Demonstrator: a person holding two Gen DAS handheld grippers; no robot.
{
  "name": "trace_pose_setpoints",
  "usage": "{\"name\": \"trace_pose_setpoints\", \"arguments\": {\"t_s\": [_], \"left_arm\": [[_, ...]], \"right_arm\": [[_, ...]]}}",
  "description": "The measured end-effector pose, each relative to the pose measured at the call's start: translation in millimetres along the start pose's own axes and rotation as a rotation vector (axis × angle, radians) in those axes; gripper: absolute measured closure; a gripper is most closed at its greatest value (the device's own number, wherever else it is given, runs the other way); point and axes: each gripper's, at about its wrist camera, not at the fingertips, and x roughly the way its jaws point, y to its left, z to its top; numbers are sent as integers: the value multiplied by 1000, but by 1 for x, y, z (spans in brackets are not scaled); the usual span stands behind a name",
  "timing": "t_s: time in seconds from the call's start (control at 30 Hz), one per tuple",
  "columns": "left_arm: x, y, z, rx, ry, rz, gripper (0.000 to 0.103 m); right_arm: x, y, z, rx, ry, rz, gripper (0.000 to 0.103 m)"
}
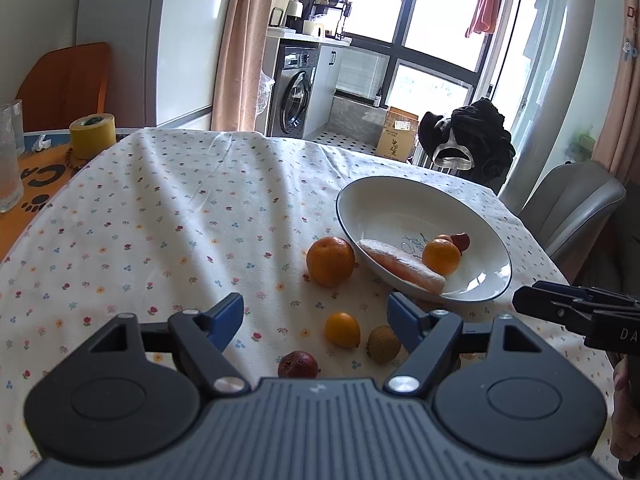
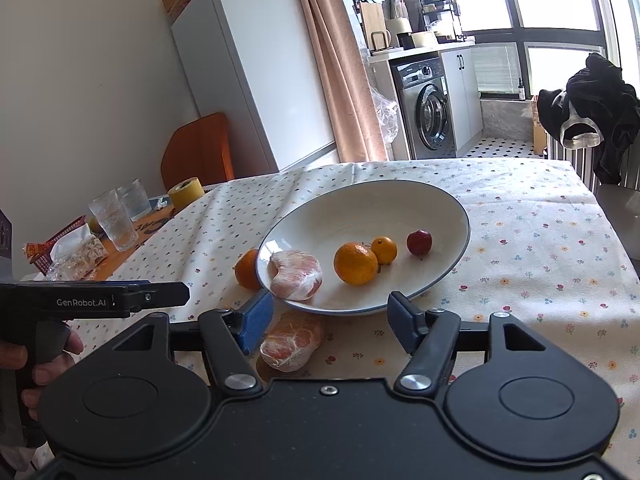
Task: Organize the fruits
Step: 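Grasp the dark red plum with the left tool while the right tool grasps the plastic-wrapped pomelo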
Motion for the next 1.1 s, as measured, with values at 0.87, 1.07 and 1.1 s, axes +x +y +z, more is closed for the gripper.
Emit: {"name": "trace_pose_setpoints", "arguments": {"t_s": [0.87,1.07,1.1], "left_arm": [[22,14,-32,-68,84,-60,70],[18,22,-33,-105,81,-61,80],[17,23,-33,-108,81,-60,80]], "right_arm": [[14,20,-16,-10,101,12,15],[28,19,-19,-1,126,25,14],[30,19,-19,3,128,28,14]]}}
